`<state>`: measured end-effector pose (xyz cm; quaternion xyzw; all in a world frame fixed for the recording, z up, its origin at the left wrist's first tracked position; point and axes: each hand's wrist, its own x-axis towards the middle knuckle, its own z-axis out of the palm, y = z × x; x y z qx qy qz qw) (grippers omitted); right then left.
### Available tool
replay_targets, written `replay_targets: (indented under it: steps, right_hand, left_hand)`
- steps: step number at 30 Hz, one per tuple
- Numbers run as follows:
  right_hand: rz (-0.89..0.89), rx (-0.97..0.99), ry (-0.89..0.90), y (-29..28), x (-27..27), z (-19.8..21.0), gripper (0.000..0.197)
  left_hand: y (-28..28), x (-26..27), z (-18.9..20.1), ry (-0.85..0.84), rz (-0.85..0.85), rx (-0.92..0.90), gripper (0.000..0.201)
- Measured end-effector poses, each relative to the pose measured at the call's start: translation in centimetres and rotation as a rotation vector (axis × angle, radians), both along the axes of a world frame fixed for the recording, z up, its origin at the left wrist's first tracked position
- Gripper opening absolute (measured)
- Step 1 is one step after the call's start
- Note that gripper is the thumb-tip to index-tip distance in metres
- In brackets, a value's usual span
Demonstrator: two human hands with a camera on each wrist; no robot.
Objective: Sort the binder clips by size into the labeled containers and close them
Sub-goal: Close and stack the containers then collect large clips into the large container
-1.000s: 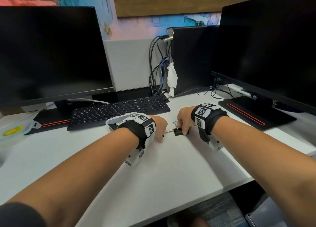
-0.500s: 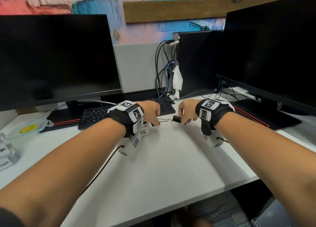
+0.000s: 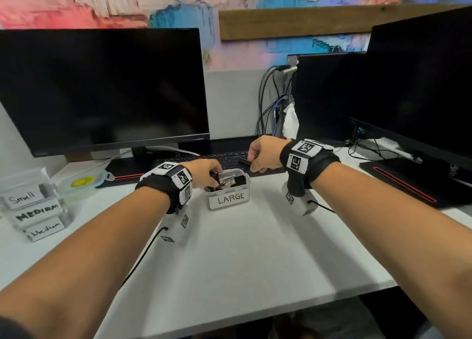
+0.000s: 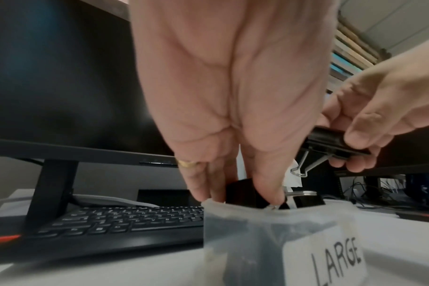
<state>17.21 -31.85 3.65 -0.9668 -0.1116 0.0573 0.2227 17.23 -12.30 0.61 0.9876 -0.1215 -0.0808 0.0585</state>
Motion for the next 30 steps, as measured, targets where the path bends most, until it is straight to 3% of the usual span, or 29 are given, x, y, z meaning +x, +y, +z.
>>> replay_targets:
  steps: [5, 14, 19, 26, 30]
  right_hand:
    - [0.047, 0.061, 0.010, 2.0, 0.8, -0.5, 0.016]
    - [0.160, -0.148, 0.009, 4.2, 1.8, -2.0, 0.023]
    - [0.124, -0.208, -0.044, 5.0, 2.1, -2.5, 0.014]
    - [0.110, -0.222, -0.099, 5.7, 2.4, -2.8, 0.025]
    - [0.088, -0.211, -0.140, 6.2, 2.7, -3.1, 0.025]
  left_hand:
    - [0.8, 0.6, -1.0, 0.030, -0.018, 0.006, 0.042]
    - [2.4, 1.1, -1.1, 0.024, -0.016, -0.065, 0.037]
    - [2.7, 1.2, -1.0, 0.037, -0.031, -0.143, 0.002]
    - [2.8, 1.2, -1.0, 0.028, -0.031, -0.174, 0.014]
    - [2.8, 1.4, -0.9, 0.024, -0.023, -0.168, 0.038]
